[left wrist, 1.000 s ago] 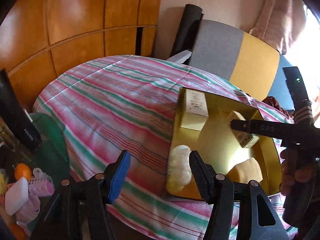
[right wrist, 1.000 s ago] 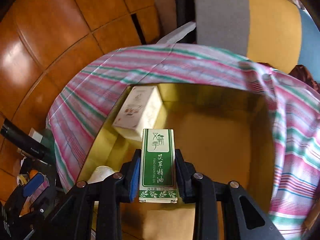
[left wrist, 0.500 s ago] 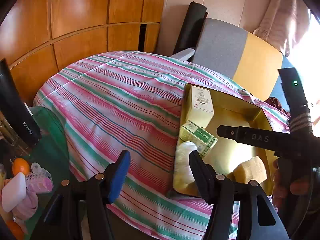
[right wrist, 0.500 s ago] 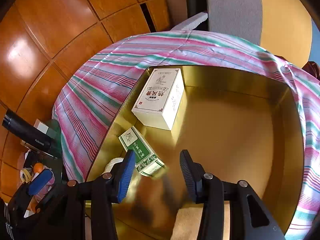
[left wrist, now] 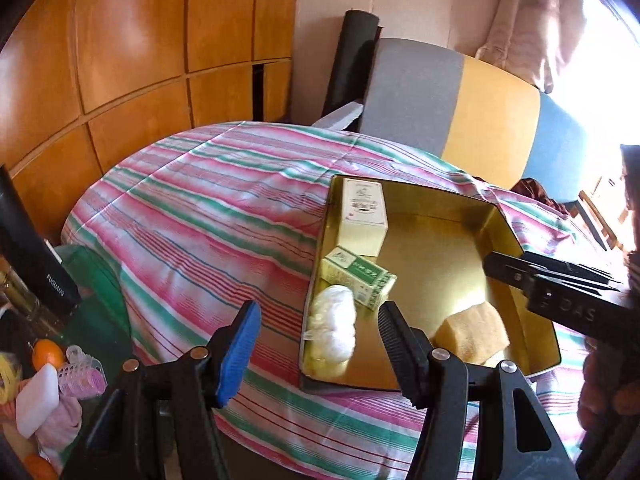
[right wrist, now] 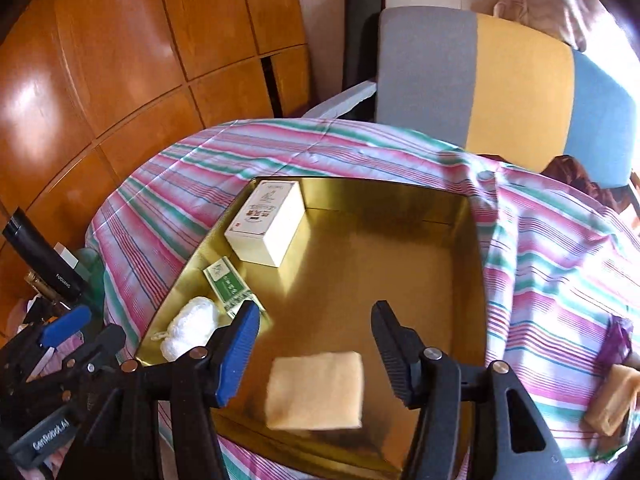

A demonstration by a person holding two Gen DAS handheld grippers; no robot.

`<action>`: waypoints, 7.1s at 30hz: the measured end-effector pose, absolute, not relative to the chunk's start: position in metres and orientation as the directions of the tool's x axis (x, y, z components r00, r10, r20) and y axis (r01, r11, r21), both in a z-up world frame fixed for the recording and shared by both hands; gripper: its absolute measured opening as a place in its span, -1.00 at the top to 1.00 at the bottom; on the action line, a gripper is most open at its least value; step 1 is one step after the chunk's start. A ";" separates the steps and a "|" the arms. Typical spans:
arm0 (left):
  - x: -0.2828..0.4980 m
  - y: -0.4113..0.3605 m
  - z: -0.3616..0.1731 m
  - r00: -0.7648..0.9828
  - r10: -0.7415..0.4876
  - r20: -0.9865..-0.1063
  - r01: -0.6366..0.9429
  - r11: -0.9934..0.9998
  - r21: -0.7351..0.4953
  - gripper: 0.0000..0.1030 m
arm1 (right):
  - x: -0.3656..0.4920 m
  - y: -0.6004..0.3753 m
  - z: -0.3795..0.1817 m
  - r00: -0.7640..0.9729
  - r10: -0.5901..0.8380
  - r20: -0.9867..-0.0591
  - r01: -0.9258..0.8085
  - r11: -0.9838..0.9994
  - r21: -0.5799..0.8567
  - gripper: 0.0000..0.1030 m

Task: Organize objects
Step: 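Lower the green box into the gold tray beside the white box, open right tool, then move both tools from the tray back toward the remaining items, then grasp a yellow sponge with the left tool while the right grasps a purple packet, then place the sponge in the gold tray with the left tool while the right holds the purple packet, then lower the purple packet into the gold tray and open the right tool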

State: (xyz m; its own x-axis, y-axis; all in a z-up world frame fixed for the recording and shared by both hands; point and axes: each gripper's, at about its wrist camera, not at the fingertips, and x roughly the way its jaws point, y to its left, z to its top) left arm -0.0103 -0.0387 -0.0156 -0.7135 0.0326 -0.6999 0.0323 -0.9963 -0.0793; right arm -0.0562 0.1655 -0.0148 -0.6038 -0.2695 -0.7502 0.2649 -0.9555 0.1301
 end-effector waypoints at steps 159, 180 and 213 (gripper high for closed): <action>-0.043 0.042 -0.006 -0.586 0.356 -0.728 -0.309 -0.929 -0.204 0.04 | -0.049 0.409 -0.087 -0.476 -0.016 -0.879 0.035 -0.999 0.000 0.36; -0.030 0.002 -0.034 -0.612 0.191 -0.768 -0.135 -0.981 -0.136 -0.26 | -0.050 0.407 -0.089 -0.481 -0.010 -0.877 0.032 -0.999 -0.006 0.38; -0.009 -0.043 -0.027 -0.688 0.087 -0.720 0.008 -0.992 -0.128 -0.45 | -0.119 0.149 -0.057 -0.397 -0.300 -0.867 0.330 -0.928 0.170 0.38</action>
State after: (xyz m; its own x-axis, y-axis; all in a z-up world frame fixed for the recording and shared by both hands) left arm -0.0088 -0.0430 -0.0273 -0.6884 0.0874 -0.7201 0.0082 -0.9917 -0.1282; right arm -0.1185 0.1492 -0.0566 -0.3965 -0.3004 -0.8675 0.3305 -0.9283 0.1704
